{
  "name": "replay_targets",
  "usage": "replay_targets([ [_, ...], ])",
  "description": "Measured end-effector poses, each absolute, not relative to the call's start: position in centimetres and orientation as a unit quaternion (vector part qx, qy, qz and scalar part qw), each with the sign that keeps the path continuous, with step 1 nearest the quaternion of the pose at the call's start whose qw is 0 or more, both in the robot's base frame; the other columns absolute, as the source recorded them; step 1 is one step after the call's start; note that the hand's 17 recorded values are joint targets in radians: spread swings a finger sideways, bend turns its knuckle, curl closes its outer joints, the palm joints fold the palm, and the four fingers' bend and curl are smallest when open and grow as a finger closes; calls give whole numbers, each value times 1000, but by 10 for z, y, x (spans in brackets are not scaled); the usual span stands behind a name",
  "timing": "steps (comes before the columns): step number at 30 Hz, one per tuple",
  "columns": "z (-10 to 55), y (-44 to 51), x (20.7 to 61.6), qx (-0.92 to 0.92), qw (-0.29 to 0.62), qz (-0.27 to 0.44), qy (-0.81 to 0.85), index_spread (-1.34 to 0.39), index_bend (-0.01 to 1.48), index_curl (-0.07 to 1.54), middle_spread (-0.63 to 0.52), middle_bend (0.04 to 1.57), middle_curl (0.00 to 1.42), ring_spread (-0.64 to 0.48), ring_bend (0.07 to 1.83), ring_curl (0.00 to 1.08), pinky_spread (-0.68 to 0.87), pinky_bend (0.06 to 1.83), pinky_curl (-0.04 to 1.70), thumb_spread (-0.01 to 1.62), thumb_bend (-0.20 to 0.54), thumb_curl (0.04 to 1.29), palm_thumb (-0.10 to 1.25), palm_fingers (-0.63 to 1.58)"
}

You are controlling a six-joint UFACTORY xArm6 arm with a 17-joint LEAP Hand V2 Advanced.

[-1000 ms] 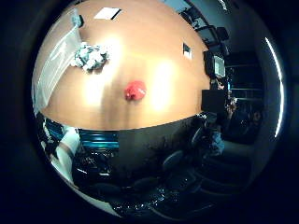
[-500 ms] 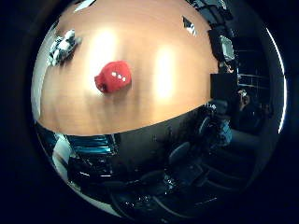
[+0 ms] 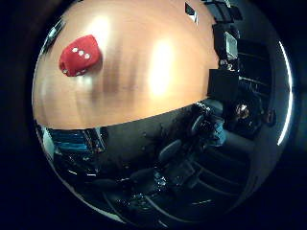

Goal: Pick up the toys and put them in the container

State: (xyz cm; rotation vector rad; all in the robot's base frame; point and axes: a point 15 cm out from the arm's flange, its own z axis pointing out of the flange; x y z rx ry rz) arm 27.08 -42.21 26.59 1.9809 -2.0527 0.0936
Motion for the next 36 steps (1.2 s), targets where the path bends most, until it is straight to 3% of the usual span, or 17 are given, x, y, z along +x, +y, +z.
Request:
replay_targets([
  [11,270,-437,289,692,166,83,-698,-467,212,353,90,171,257,208,182,219,401,308,315,934,-24,325,719,70],
  [36,220,-412,279,713,223,83,-659,-461,281,378,75,171,251,207,182,190,405,273,323,923,-27,328,754,84],
])
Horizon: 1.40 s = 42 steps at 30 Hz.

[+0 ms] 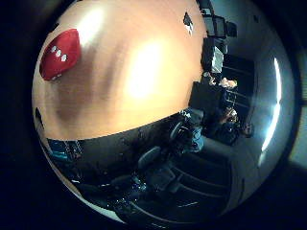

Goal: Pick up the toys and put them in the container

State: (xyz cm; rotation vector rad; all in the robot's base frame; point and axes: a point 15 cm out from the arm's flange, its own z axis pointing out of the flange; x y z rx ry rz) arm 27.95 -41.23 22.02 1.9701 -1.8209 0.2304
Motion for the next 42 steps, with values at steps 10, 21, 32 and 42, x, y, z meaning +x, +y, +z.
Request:
replay_targets([
  [10,214,-419,282,708,240,91,-658,-466,302,379,75,169,250,207,182,187,405,269,324,916,-27,332,766,86],
  [21,206,-420,288,712,238,95,-654,-466,307,380,64,172,251,207,181,184,405,265,324,916,-27,331,766,90],
  [32,198,-420,295,716,231,101,-651,-479,361,391,48,169,251,207,178,174,404,255,324,920,-24,337,792,106],
  [42,165,-399,292,727,222,81,-645,-479,404,397,34,174,257,200,177,167,404,236,321,918,-26,340,815,123],
])
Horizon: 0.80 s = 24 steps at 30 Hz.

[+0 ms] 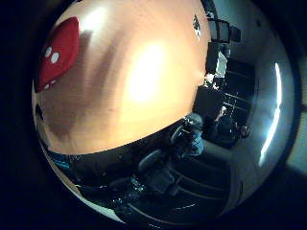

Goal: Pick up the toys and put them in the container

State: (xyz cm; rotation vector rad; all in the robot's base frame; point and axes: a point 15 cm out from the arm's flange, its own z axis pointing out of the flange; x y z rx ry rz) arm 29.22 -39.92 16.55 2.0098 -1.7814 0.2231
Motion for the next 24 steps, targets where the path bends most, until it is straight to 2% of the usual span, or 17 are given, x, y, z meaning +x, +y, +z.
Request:
replay_targets([
  [7,154,-393,296,729,220,73,-644,-481,465,410,19,174,258,199,165,159,403,220,320,921,-21,344,827,143],
  [10,156,-394,297,729,220,76,-644,-486,621,457,-9,180,261,198,150,136,407,190,312,923,-19,350,852,181],
  [15,164,-397,302,732,217,90,-640,-490,1005,592,-99,230,302,179,133,89,402,162,272,970,-8,358,933,257],
  [18,168,-398,302,730,217,95,-641,-466,1151,641,-163,280,330,164,148,75,402,168,250,1020,-8,359,990,274],
  [24,170,-400,300,730,218,95,-641,-427,1254,659,-222,337,360,154,156,69,399,182,237,1075,-13,353,1023,273],
])
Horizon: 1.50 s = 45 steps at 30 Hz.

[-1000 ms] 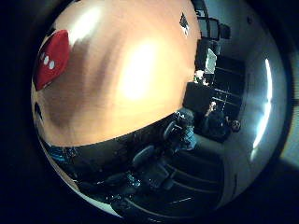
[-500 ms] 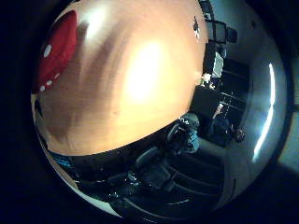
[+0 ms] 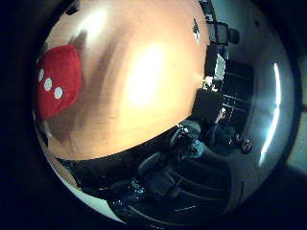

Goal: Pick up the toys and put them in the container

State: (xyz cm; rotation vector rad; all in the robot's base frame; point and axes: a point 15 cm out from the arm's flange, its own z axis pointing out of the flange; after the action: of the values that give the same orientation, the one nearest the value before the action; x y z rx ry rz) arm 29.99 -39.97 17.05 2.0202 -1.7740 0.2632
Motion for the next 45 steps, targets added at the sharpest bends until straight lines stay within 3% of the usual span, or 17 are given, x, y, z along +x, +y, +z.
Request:
replay_targets([
  [10,216,-403,298,730,230,125,-632,-412,1290,641,-249,350,375,144,162,82,396,185,243,1093,-14,351,1047,282],
  [25,289,-348,256,727,219,117,-640,-406,1304,620,-270,349,385,123,161,84,402,189,250,1094,-14,351,1047,300],
  [45,434,-121,318,797,67,146,-582,-406,1292,608,-293,357,392,102,166,91,394,188,250,1094,-14,351,1047,326],
])
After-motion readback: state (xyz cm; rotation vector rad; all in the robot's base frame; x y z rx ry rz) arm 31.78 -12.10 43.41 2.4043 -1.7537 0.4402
